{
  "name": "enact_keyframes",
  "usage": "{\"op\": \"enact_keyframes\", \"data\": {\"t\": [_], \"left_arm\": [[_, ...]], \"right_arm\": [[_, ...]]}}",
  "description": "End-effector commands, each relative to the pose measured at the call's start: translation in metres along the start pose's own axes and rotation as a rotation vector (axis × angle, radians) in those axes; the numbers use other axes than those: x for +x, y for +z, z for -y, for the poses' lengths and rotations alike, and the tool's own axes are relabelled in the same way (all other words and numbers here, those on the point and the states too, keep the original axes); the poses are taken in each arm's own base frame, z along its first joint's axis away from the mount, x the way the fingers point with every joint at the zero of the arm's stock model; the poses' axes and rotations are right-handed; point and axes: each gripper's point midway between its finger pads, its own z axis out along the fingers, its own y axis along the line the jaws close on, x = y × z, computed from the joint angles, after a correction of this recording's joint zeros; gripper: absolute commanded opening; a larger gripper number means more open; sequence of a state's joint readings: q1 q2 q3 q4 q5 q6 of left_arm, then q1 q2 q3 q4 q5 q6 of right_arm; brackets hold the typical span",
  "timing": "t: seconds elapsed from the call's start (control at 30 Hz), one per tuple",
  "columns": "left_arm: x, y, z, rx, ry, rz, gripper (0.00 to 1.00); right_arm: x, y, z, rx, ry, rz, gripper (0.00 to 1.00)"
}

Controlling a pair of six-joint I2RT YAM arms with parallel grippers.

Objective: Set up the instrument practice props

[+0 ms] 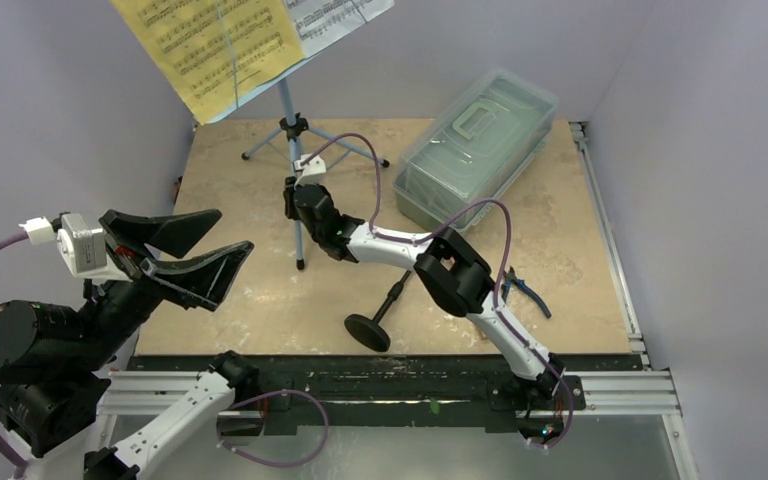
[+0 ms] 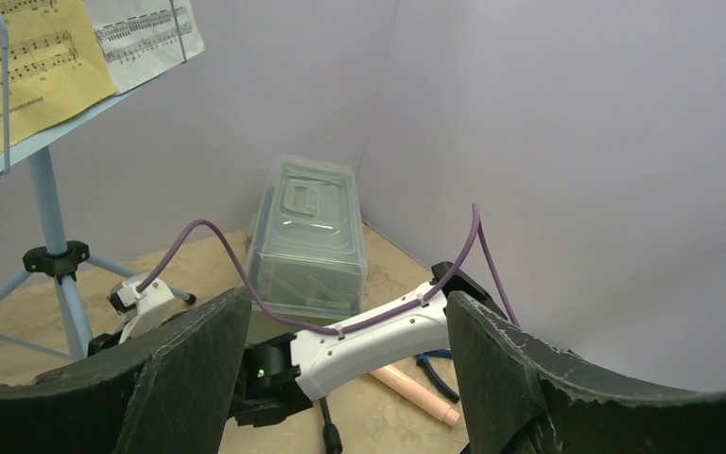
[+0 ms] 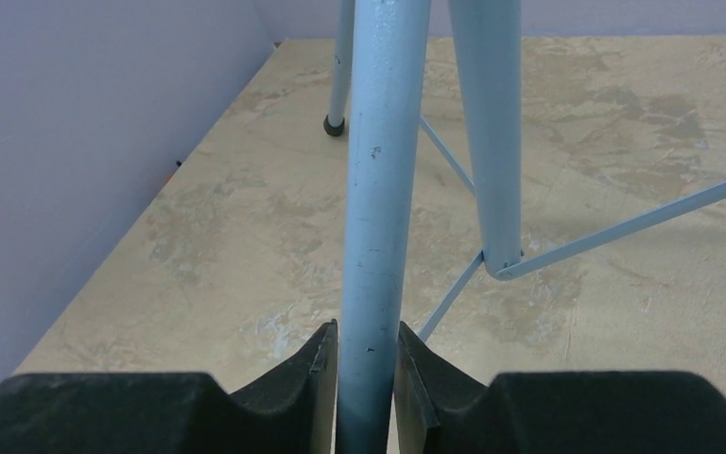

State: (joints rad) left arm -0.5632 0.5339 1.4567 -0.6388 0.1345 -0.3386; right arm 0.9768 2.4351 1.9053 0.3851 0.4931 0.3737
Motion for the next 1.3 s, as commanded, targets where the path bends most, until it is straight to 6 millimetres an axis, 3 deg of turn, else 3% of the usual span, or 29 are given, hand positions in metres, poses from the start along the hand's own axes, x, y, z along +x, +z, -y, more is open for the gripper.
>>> {"op": "enact_keyframes", "data": {"t": [0.0, 0.13, 0.3, 0.47, 0.5, 0.63, 0.77, 0.93, 1.0, 1.1, 1.17, 1.27], "left_arm": [[-0.002, 0.012, 0.005, 0.031, -0.031, 0.015, 0.75], [-0.001, 0.016, 0.006, 0.037, -0.046, 0.014, 0.74], [0.004, 0.02, 0.0, 0.007, -0.074, 0.007, 0.74], [0.005, 0.022, -0.01, -0.047, -0.097, 0.016, 0.74], [0.007, 0.023, -0.011, -0.05, -0.104, 0.019, 0.75], [0.017, 0.031, -0.017, -0.068, -0.137, 0.021, 0.75], [0.027, 0.038, -0.023, -0.087, -0.166, 0.026, 0.76], [0.047, 0.046, -0.034, -0.123, -0.195, 0.011, 0.77], [0.059, 0.049, -0.04, -0.142, -0.205, -0.004, 0.77], [0.075, 0.054, -0.049, -0.172, -0.228, -0.016, 0.77], [0.086, 0.059, -0.052, -0.175, -0.244, -0.027, 0.77], [0.098, 0.068, -0.054, -0.174, -0.287, -0.043, 0.77]], "right_arm": [[0.04, 0.013, 0.064, 0.139, -0.068, -0.149, 0.3], [0.042, 0.017, 0.075, 0.141, -0.047, -0.18, 0.34], [0.035, 0.016, 0.07, 0.093, -0.086, -0.2, 0.59], [-0.017, -0.003, 0.057, 0.059, -0.114, -0.17, 0.79], [-0.038, -0.011, 0.049, 0.031, -0.11, -0.148, 0.83], [-0.073, -0.036, 0.031, -0.049, -0.118, -0.165, 0.98], [-0.08, -0.08, 0.034, -0.084, -0.136, -0.239, 0.99], [-0.087, -0.159, 0.058, -0.084, -0.093, -0.275, 0.99], [-0.078, -0.194, 0.077, -0.054, -0.01, -0.297, 0.99], [-0.057, -0.231, 0.118, 0.086, 0.089, -0.31, 0.99], [-0.042, -0.25, 0.143, 0.205, 0.221, -0.301, 0.99], [-0.018, -0.268, 0.16, 0.294, 0.395, -0.317, 0.99]]}}
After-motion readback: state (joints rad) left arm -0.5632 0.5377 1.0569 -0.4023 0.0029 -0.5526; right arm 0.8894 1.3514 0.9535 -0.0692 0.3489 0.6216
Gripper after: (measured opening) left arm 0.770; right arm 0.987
